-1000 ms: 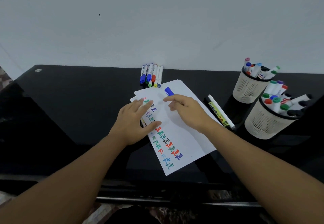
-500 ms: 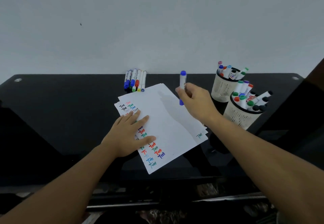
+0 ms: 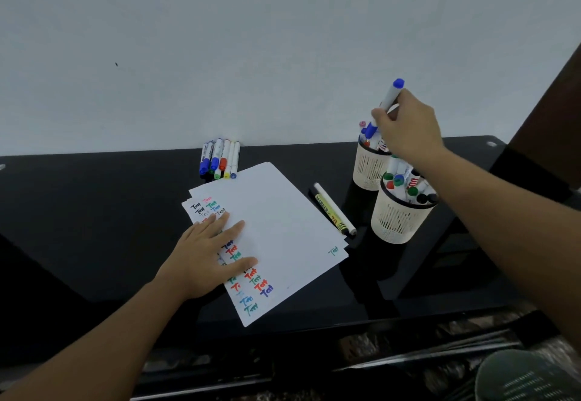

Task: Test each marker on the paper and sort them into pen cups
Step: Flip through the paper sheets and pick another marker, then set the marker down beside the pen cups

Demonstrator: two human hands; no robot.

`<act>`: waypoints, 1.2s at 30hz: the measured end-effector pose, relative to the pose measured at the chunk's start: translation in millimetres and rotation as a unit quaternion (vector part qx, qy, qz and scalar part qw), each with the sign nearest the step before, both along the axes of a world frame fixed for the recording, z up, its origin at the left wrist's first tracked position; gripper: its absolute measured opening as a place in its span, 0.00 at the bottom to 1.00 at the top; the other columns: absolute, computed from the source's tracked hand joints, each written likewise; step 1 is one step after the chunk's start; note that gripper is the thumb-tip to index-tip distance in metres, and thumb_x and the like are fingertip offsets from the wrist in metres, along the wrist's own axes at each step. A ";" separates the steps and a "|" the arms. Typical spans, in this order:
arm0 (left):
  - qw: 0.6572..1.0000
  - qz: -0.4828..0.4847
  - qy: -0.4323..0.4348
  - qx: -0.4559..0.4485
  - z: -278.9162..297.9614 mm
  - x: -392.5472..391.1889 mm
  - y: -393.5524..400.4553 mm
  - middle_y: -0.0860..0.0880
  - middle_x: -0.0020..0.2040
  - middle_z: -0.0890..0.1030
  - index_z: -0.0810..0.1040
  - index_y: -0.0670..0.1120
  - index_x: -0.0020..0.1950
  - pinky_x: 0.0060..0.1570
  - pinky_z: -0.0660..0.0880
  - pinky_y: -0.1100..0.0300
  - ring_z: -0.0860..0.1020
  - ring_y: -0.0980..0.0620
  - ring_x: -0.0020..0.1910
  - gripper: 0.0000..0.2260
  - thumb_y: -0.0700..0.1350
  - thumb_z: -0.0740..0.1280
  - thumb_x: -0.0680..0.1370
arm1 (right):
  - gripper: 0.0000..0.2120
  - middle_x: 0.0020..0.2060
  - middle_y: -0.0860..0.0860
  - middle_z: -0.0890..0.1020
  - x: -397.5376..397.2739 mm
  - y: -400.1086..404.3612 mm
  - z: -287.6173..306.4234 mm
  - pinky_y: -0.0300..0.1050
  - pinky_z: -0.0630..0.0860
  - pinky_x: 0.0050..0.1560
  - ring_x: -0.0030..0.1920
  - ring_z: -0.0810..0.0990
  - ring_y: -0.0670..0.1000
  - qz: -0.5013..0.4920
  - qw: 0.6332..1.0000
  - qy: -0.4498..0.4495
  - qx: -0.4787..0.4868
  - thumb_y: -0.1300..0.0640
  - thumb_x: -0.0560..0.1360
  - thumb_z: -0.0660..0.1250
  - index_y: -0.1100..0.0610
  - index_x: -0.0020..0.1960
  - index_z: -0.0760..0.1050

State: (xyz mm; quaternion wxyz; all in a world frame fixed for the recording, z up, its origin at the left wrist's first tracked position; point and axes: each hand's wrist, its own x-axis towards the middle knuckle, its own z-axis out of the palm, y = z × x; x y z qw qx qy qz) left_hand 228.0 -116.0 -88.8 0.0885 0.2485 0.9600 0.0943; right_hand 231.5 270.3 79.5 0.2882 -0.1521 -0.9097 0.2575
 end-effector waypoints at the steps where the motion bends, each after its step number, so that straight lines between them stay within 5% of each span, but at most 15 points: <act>1: 1.000 0.001 0.000 0.001 -0.1 -0.4 0.0 0.58 0.82 0.41 0.47 0.67 0.81 0.80 0.40 0.50 0.39 0.55 0.81 0.47 0.85 0.43 0.65 | 0.14 0.45 0.54 0.82 -0.7 6.5 0.2 0.54 0.80 0.47 0.43 0.82 0.54 -0.009 1.000 -0.006 -0.004 0.47 0.83 0.64 0.56 0.61 0.73; 18: 1.000 0.006 0.006 0.015 -2.8 -3.0 -1.9 0.60 0.82 0.42 0.50 0.67 0.80 0.80 0.42 0.50 0.41 0.56 0.81 0.45 0.85 0.46 0.66 | 0.10 0.57 0.53 0.82 -9.1 29.8 -17.3 0.48 0.76 0.47 0.52 0.79 0.52 -0.014 0.996 -0.088 -0.006 0.46 0.81 0.68 0.51 0.58 0.77; 26: 0.999 0.012 -0.008 0.044 0.5 -1.8 0.0 0.58 0.83 0.46 0.53 0.65 0.81 0.80 0.44 0.49 0.42 0.55 0.82 0.49 0.86 0.48 0.64 | 0.08 0.49 0.49 0.83 -8.4 12.7 -8.8 0.48 0.79 0.46 0.49 0.81 0.52 0.015 0.997 -0.077 0.019 0.47 0.82 0.67 0.50 0.53 0.78; 32: 0.983 0.071 -0.047 0.165 13.7 -6.5 -4.7 0.54 0.83 0.52 0.61 0.62 0.79 0.78 0.53 0.43 0.49 0.51 0.81 0.45 0.79 0.64 0.66 | 0.08 0.40 0.42 0.82 -7.6 -29.9 -4.9 0.50 0.80 0.50 0.46 0.82 0.49 0.083 0.994 -0.064 0.029 0.47 0.82 0.64 0.49 0.52 0.79; 36: 0.991 0.078 -0.019 0.107 20.8 -23.0 -16.4 0.52 0.82 0.55 0.62 0.60 0.80 0.78 0.55 0.43 0.51 0.48 0.81 0.47 0.81 0.59 0.65 | 0.07 0.39 0.42 0.82 -11.1 -70.5 -15.1 0.48 0.76 0.51 0.43 0.80 0.46 0.169 0.980 -0.094 0.054 0.47 0.82 0.64 0.47 0.50 0.79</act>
